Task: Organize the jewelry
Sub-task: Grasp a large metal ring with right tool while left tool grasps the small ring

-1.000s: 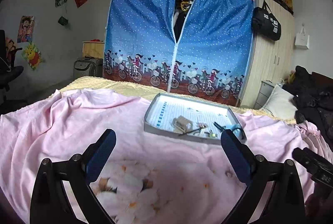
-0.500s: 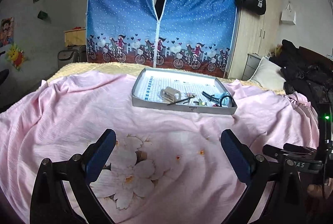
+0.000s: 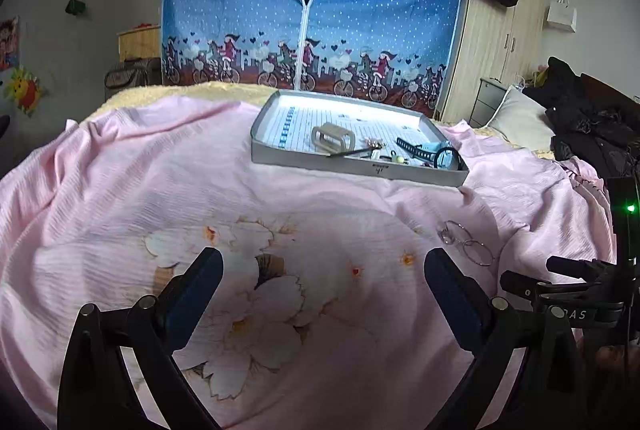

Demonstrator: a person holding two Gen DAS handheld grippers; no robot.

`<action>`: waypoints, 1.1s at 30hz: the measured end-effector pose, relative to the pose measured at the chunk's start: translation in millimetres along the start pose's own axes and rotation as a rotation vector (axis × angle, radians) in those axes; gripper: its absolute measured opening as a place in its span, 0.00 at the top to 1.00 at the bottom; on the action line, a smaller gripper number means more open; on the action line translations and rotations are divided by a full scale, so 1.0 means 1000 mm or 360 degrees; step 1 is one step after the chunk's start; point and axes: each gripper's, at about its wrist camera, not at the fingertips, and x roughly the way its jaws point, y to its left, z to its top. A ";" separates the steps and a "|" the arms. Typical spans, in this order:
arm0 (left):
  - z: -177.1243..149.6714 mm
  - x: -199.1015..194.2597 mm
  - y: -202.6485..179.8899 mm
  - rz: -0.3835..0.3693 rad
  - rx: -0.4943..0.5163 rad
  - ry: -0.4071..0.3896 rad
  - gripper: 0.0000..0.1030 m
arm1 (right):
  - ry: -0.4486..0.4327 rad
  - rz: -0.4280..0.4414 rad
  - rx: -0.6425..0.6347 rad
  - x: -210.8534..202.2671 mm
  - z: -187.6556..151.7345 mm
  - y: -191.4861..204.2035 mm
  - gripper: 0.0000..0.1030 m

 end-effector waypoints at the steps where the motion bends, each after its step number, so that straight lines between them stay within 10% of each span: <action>1: 0.002 0.006 0.000 -0.0016 0.0009 0.0040 0.04 | 0.0011 0.0014 0.0025 0.002 0.000 -0.004 0.00; 10: 0.031 0.053 0.000 -0.0225 0.0118 0.0227 0.04 | -0.0035 0.0143 -0.0093 0.008 0.026 -0.019 0.00; 24: 0.038 0.112 -0.021 -0.0443 0.0146 0.0370 0.05 | 0.0132 0.0298 -0.0437 0.061 0.037 0.004 0.58; 33: 0.032 0.140 -0.055 -0.0463 0.0279 0.0414 0.05 | 0.0146 0.0273 -0.0365 0.066 0.045 -0.018 0.58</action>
